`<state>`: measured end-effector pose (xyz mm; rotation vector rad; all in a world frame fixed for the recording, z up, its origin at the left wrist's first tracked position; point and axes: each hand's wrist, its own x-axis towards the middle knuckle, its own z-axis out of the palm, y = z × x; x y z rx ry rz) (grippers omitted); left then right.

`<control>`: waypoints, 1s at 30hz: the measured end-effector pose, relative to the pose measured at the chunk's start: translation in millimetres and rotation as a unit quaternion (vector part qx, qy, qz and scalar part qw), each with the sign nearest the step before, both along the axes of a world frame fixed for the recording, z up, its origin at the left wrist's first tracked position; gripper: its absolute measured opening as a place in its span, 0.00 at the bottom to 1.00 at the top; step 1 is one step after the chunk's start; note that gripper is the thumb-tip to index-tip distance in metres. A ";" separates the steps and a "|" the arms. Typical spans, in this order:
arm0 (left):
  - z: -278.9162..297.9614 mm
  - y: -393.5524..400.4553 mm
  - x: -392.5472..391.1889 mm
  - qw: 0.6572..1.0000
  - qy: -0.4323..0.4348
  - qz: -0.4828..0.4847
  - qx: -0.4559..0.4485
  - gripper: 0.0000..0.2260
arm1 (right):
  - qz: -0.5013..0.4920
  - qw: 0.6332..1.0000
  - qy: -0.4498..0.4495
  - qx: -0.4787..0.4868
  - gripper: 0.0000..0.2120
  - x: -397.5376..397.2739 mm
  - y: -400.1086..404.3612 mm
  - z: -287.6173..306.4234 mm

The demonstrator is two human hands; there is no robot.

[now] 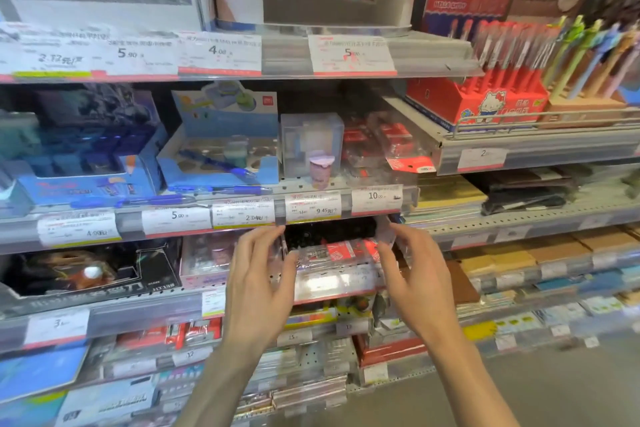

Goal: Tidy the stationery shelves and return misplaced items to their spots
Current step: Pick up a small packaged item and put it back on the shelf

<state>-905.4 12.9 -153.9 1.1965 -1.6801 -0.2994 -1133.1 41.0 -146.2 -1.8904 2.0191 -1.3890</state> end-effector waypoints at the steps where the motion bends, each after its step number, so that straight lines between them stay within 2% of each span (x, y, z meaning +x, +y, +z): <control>1: -10.6 0.8 -1.8 1.000 -0.001 0.007 0.022 0.16 | -0.007 1.000 -0.022 0.021 0.18 -1.0 0.6 -10.3; 6: -41.8 -9.8 -15.8 0.992 -0.052 0.015 0.115 0.17 | -0.024 0.990 -0.079 0.115 0.24 -8.7 -15.8 -45.0; 10: -52.8 -21.9 -36.0 0.974 -0.138 0.039 0.174 0.18 | -0.007 0.986 -0.039 0.160 0.20 -9.2 -41.0 -53.5; 17: -48.9 -28.1 -58.4 0.953 -0.183 0.085 0.226 0.21 | 0.012 0.974 0.004 0.225 0.19 -4.3 -66.6 -60.8; 23: -52.7 -33.0 -61.0 0.957 -0.134 0.091 0.242 0.21 | 0.020 0.975 -0.001 0.222 0.19 0.1 -68.6 -68.1; 27: -54.7 -36.0 -60.0 0.961 -0.053 0.087 0.257 0.20 | 0.020 0.974 -0.052 0.220 0.20 -2.0 -70.5 -65.1; 30: -51.8 -33.8 -59.4 0.965 0.011 0.102 0.243 0.18 | 0.011 0.972 -0.123 0.202 0.19 -2.7 -66.7 -60.3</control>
